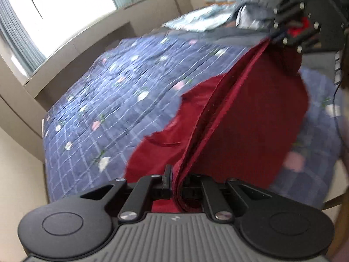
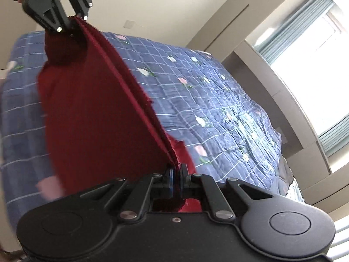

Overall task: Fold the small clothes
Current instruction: 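Lift the hem with both grippers and fold it toward the collar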

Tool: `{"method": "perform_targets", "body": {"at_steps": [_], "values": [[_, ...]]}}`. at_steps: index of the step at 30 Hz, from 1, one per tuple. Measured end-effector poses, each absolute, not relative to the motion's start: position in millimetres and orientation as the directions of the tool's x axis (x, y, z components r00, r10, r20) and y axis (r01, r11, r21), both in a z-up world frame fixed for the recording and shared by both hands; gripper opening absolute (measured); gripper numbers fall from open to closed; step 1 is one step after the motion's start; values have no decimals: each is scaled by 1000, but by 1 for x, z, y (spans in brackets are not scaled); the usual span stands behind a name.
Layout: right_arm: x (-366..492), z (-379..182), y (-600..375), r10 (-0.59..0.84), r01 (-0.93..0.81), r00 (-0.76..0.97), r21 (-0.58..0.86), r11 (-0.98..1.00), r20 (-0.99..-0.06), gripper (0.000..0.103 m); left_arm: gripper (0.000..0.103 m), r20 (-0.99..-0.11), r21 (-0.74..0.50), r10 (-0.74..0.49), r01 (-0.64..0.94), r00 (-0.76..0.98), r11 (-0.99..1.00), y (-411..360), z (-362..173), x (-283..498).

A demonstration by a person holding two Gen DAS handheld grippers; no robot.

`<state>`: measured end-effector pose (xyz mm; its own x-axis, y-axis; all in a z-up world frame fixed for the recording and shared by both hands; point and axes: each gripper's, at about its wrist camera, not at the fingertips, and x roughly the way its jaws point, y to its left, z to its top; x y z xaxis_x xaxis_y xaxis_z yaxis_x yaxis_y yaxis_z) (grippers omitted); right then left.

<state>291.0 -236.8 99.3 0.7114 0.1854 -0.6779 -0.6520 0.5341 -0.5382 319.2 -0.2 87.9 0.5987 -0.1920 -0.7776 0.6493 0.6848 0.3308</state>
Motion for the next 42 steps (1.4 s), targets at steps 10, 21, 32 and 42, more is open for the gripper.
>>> {"method": "perform_targets", "body": {"at_steps": [10,21,32,42], "values": [[435,24,-237,169,-705,606,-428,565,-777,8,17,-862,216,-167,646,478,732,19,13,461],[493,-36,-257,190,-695,528,-293,656,-828,28,82,-880,71,-262,655,396,752,48,-37,529],[511,-41,-285,207,-586,543,-191,787,-814,54,102,-850,-109,-373,569,372,815,104,-13,548],[506,-52,-284,192,-558,557,-193,807,-808,43,102,-831,-90,-330,478,447,874,118,1,556]]}}
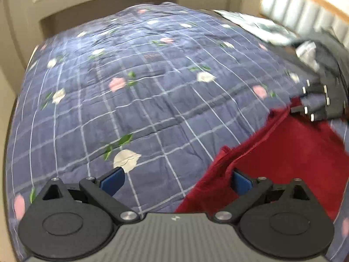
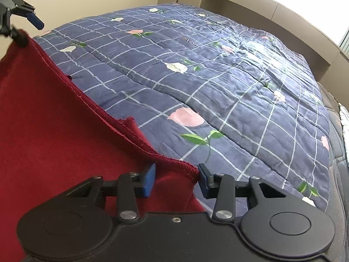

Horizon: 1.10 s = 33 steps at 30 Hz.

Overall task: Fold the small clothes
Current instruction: 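Open both grippers and release the folded hem onto the sweater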

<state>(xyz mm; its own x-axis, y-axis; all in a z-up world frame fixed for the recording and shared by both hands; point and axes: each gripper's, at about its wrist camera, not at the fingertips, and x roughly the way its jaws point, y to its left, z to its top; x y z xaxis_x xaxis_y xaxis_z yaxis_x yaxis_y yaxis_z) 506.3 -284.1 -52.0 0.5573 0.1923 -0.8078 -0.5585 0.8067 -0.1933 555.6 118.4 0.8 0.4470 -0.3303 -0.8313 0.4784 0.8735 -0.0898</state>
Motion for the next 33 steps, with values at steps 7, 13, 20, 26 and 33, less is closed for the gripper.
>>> {"method": "perform_targets", "body": {"at_steps": [7,13,20,26,33], "values": [[501,-38,-291,152,-477,644,-238,846,-749,64,102,-773,-87,-254,301,581,950,127,13,543],[469,-30,-303,176,-396,718,-188,899,-673,89,102,-698,-84,-156,136,699,987,106,-15,504],[462,-63,-306,3,-221,833,-329,918,-553,97,102,-644,1,-18,25,765,1000,77,-66,476],[467,-87,-320,-63,-158,861,-384,910,-504,102,103,-675,69,122,-102,728,992,81,-97,489],[425,-52,-313,-67,-157,883,-428,890,-464,102,102,-637,-36,113,-176,763,984,100,-82,467]]}}
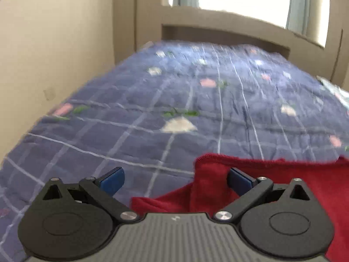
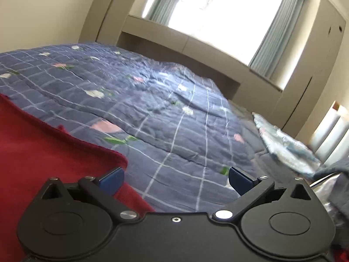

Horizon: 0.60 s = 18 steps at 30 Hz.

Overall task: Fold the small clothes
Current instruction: 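Open both grippers and release the folded hem onto the sweater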

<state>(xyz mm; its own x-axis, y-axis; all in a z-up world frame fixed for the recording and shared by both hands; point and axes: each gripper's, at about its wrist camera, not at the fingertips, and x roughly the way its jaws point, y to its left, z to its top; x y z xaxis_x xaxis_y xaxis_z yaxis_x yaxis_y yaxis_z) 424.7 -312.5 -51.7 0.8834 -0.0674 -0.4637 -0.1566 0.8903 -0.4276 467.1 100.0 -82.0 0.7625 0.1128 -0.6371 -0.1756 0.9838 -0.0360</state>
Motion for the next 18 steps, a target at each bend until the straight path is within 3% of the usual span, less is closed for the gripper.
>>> {"method": "perform_targets", "body": {"at_steps": [4,7,14,18], "values": [[363,-33,-294,34,-244,886,-403,882,-462,102,103,-554,-104,77,-161,829,981,92,-52,411],[325,-39,-277,57,-270,882,-403,875,-468,102,103,-542,-128,22,-109,840,986,77,-45,374],[277,-78,-272,-182,-87,900,-572,815,-397,102,103,-585,-38,122,-178,801,983,54,-73,326],[264,-97,-294,-200,-25,898,-500,866,-392,102,103,-612,-52,159,-240,775,969,62,-92,315]]}}
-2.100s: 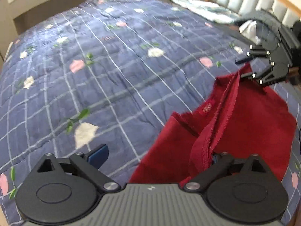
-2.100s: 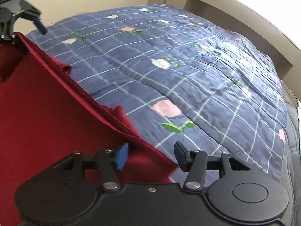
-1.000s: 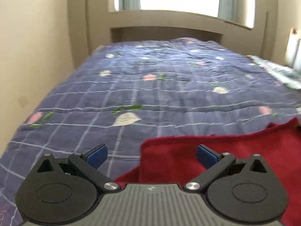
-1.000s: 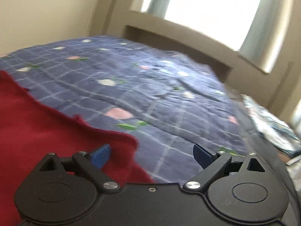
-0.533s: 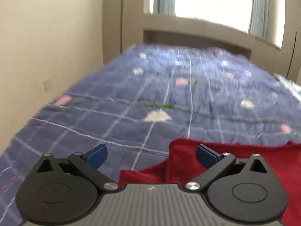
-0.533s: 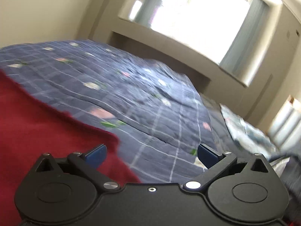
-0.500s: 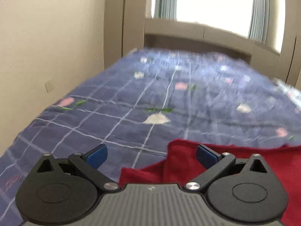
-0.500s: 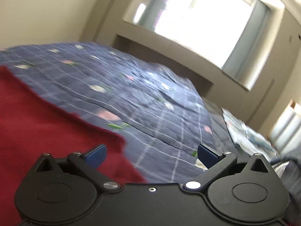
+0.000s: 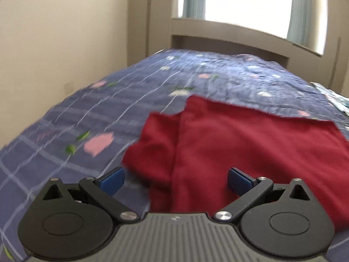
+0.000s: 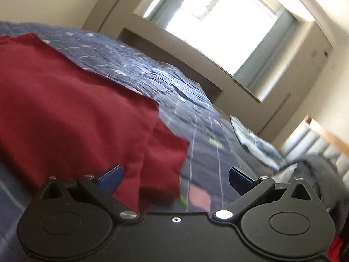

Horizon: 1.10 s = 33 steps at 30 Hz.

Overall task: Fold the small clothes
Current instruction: 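Open both grippers and release the folded hem onto the sweater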

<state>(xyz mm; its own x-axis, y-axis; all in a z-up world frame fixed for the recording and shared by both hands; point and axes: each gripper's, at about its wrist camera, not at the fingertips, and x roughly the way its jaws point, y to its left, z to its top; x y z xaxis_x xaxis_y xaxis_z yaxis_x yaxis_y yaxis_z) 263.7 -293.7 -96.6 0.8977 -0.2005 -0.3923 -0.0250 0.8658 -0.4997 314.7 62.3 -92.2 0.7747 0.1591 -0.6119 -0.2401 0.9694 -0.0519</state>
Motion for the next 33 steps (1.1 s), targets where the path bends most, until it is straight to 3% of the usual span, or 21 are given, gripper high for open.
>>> {"method": "perform_targets", "body": {"at_steps": [6,14,19,26,33], "values": [[262,-103,-287,-221,-6,907,-534,845,-360,102,103,-587,-177,123,-274,800,945,86,-109,297],[257,-99,-286,-238,23,919,-562,827,-314,102,103,-602,-115,156,-279,783,954,77,-110,302],[240,-63,-252,-290,145,938,-543,827,-191,102,103,-600,-125,150,-277,786,953,78,-110,300],[256,-41,-181,12,-127,969,-453,882,-248,102,103,-592,-151,136,-275,794,950,82,-111,298],[287,-80,-154,22,-215,923,-466,858,-384,102,103,-580,-190,115,-271,806,944,86,-111,295]]}}
